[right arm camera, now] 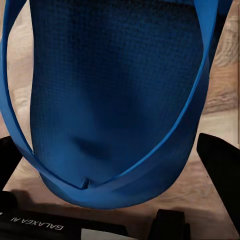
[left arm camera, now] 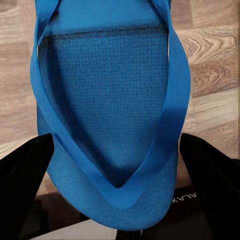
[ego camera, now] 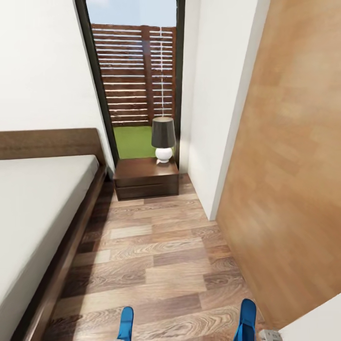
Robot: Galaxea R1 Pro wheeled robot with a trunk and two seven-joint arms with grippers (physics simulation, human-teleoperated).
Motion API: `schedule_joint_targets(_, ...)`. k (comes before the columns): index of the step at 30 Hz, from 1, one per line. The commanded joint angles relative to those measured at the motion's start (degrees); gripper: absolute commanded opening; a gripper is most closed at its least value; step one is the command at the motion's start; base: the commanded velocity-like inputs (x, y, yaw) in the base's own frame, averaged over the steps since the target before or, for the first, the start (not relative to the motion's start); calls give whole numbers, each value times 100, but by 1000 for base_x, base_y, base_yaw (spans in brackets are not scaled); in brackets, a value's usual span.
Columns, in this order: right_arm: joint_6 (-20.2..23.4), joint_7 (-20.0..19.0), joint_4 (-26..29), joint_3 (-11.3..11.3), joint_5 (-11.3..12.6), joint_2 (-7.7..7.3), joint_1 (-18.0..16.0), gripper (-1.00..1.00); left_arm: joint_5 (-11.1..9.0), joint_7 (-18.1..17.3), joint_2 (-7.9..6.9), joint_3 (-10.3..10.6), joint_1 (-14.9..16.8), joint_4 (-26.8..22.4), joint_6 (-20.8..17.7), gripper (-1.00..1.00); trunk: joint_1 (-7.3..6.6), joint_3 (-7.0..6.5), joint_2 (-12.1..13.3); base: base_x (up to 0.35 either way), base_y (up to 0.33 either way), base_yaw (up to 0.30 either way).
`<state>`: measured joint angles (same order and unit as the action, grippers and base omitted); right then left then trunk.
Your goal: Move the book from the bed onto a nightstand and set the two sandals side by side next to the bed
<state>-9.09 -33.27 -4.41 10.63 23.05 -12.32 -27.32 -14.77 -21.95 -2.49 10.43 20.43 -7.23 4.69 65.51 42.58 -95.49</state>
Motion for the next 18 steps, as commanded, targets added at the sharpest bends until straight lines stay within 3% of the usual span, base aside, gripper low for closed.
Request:
schedule_joint_targets(1, -40, -27, -25, 44, 50, 2, -10, -100, -53, -11, -4, 47, 5, 5, 24, -100, 3, 5, -2, 292, -106, 0)
schedule_joint_targets(18, -40, -30, -25, 44, 50, 2, -10, -100, -53, -11, -5, 47, 5, 8, 23, -100, 3, 5, -2, 292, -46, 0)
